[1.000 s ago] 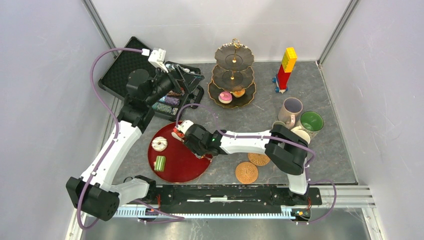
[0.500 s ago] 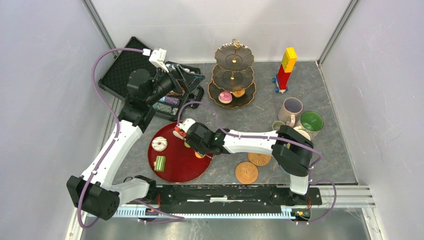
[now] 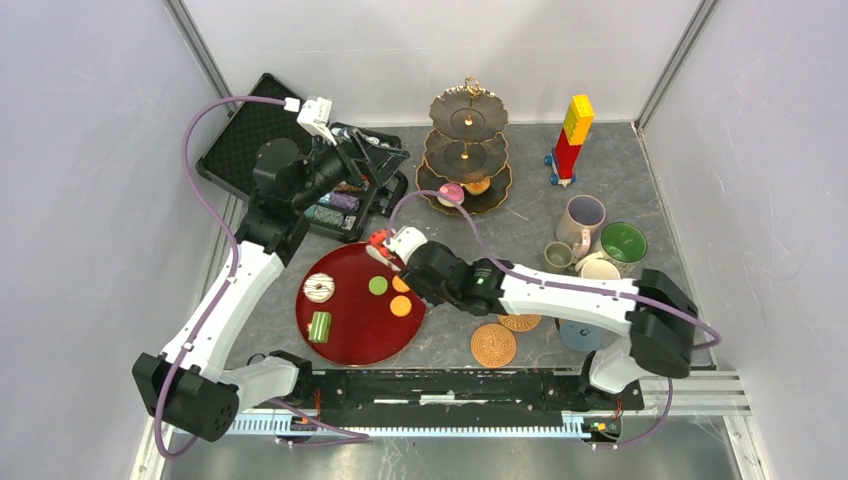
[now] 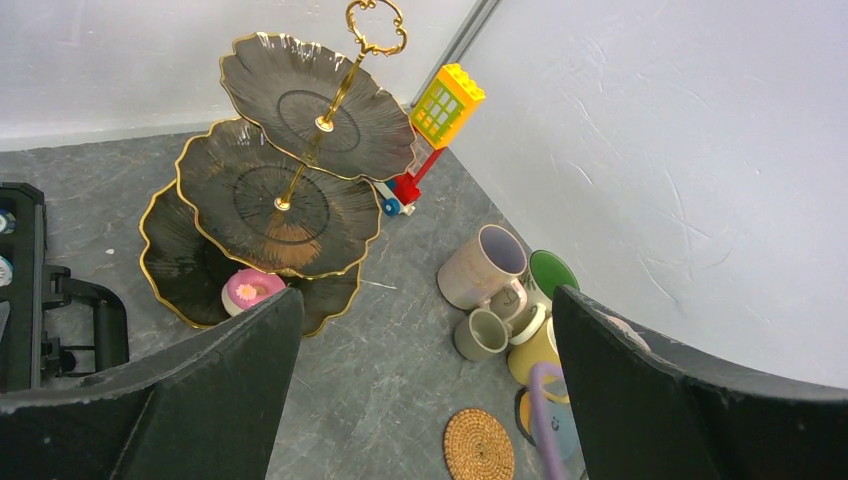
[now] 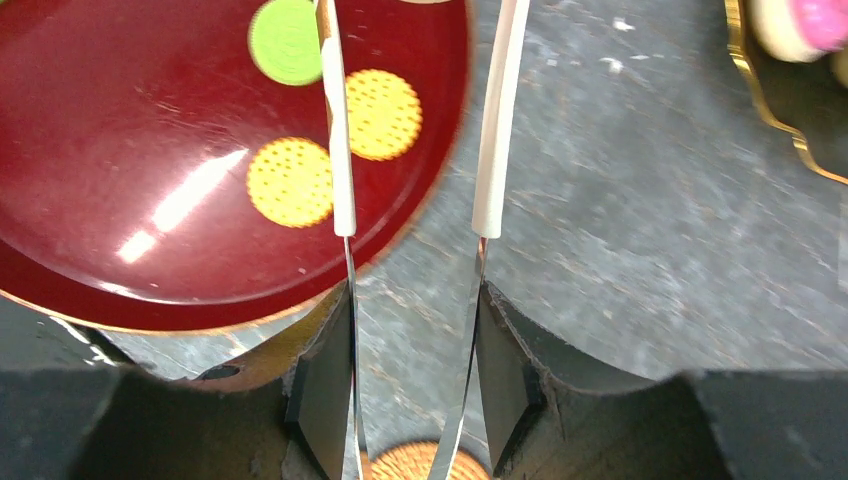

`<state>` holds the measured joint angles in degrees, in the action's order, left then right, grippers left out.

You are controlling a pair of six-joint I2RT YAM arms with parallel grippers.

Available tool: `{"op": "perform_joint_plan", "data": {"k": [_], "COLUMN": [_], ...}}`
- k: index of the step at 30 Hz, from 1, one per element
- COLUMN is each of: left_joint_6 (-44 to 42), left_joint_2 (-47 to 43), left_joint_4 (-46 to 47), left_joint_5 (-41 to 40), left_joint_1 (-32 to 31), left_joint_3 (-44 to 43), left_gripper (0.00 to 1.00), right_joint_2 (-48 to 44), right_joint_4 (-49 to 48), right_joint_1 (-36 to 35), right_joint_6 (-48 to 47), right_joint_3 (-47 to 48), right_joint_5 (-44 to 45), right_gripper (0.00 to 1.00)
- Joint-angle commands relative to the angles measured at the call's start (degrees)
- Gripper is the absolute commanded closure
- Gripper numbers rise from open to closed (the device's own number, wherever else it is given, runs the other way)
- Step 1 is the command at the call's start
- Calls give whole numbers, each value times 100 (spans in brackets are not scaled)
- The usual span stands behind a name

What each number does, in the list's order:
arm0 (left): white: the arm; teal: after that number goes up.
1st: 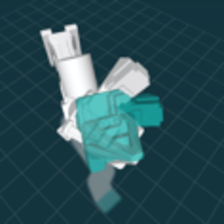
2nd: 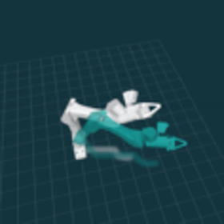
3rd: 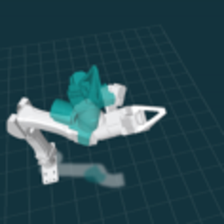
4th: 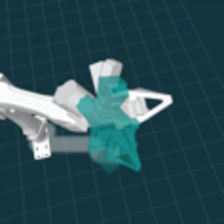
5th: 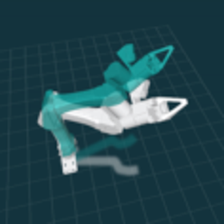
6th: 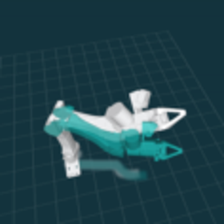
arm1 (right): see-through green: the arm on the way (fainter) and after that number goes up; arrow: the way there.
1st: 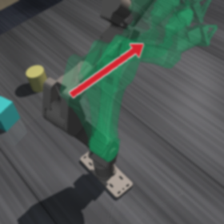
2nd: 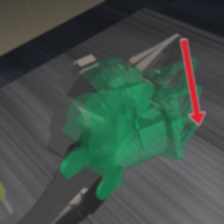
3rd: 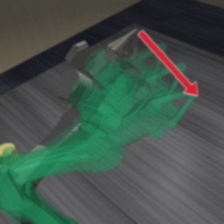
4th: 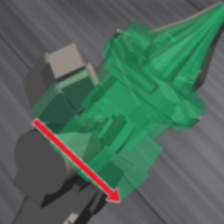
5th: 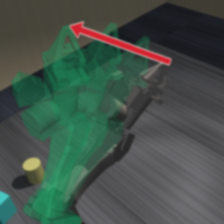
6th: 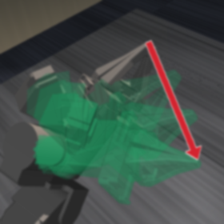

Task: Serve the afternoon tea

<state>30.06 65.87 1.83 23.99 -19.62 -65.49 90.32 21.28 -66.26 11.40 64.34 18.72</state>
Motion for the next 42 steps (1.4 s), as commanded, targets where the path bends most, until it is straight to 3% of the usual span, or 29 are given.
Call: {"op": "perform_joint_plan", "data": {"k": [1,5,12,23,42], "left_joint_6": [-59,-46,-22,53,156], "left_joint_2": [-230,-210,-173,-121,-99], "left_joint_4": [81,78,81,131,195], "left_joint_5": [-86,-80,-69,-10,97], "left_joint_1": [12,16,12,9,5], "left_joint_3": [-86,-86,-86,-69,-69], "left_gripper": [0,0,0,0,0], "right_joint_2": [-793,-1421,-2176,-1554,-607], "right_joint_4": [590,960,1043,1174,845], "right_joint_1": [103,541,1993,3666,4088], "right_joint_6": [-231,-346,-750,-1289,-1434], "right_joint_3": [-173,-449,-882,10,1059], "right_joint_5": [842,978,468,-103,-379], "right_gripper": [73,73,75,79,79]}}
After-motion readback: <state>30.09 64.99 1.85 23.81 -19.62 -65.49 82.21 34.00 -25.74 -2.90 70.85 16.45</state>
